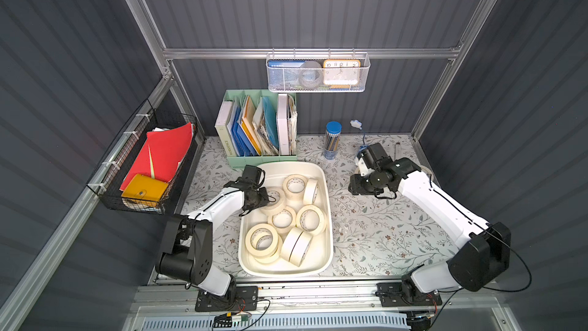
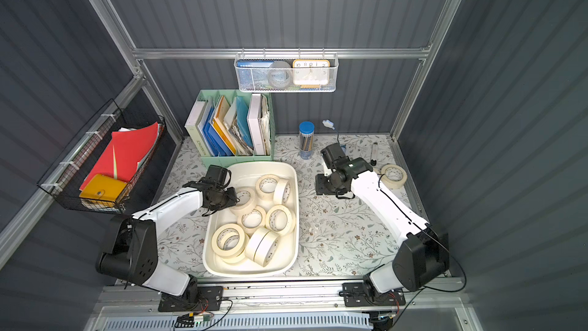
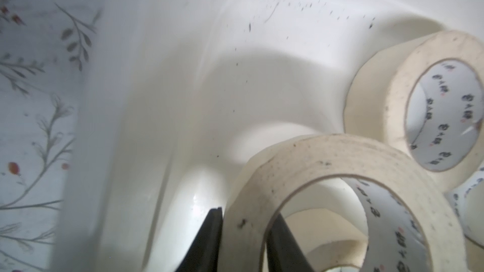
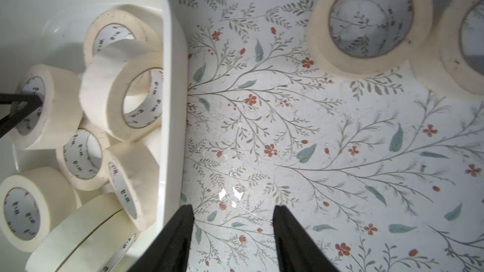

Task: Take out the art tape in the storage box
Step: Pick up the art tape from the storage box.

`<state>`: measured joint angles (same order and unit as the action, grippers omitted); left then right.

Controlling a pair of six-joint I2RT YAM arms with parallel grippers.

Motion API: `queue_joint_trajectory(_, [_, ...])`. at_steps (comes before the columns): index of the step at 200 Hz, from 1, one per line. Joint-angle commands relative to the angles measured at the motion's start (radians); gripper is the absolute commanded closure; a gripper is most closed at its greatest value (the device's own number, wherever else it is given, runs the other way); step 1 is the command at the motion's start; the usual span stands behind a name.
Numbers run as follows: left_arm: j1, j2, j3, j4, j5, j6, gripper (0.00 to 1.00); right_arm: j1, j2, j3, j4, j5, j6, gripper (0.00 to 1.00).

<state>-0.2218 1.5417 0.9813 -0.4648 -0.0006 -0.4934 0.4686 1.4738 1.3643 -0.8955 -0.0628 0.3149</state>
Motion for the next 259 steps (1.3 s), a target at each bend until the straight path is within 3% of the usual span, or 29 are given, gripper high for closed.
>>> queue_joint_trajectory(1, [-0.008,-0.046,0.079,-0.031,-0.038,0.037,0.76,0.072,0.034,0.075,-0.033,-0.015,0.036,0.45])
queue_joint_trajectory(77, [-0.186,-0.006,0.264,-0.094,-0.206,0.067,0.76,0.281,0.238,0.343,-0.018,-0.015,0.067,0.45])
queue_joint_trajectory(191, [-0.281,-0.001,0.319,-0.099,-0.199,0.057,0.75,0.292,0.463,0.505,0.068,-0.034,0.087,0.46])
queue_joint_trajectory(239, [-0.283,-0.034,0.315,-0.091,-0.188,0.054,0.75,0.291,0.501,0.519,0.061,0.000,0.086,0.59])
queue_joint_trajectory(259, [-0.284,-0.052,0.313,-0.077,-0.166,0.047,0.75,0.289,0.514,0.518,0.056,0.007,0.090,0.54])
